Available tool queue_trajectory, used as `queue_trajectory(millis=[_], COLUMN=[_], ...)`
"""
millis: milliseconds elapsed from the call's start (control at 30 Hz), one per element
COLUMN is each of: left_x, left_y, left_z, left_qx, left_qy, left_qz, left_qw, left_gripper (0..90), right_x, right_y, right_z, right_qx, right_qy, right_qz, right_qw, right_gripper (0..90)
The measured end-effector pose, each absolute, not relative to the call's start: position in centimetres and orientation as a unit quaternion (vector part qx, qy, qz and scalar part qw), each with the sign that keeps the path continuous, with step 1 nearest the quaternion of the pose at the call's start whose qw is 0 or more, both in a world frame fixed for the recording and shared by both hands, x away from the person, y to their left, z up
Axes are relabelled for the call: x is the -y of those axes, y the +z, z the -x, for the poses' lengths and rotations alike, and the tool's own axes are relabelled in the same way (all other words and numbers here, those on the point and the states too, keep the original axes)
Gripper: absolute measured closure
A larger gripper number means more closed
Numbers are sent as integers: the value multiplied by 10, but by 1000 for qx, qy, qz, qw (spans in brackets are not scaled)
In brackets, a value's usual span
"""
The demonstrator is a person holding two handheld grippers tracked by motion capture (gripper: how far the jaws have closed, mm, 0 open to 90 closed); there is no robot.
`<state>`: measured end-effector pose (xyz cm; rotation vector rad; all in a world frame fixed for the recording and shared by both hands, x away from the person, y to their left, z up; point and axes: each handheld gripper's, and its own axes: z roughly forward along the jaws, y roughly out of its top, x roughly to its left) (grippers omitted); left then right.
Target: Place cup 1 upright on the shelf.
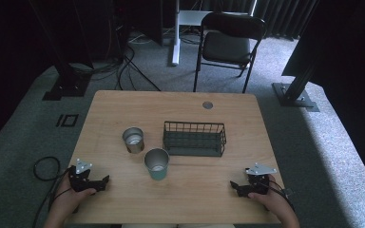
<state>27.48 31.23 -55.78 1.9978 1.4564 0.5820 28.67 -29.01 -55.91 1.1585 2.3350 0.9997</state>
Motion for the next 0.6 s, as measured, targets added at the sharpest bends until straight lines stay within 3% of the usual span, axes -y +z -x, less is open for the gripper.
queue_trajectory(millis=[600], left_x=[-312], left_y=[-558], left_z=[-275], left_qx=[-548], left_qy=[219], left_qz=[-751], left_qw=[296], left_gripper=[4], right_x=[287], right_y=[-558], right_z=[-289], right_qx=[-822], right_qy=[349], right_qz=[-415], right_qw=[176], right_gripper=[111])
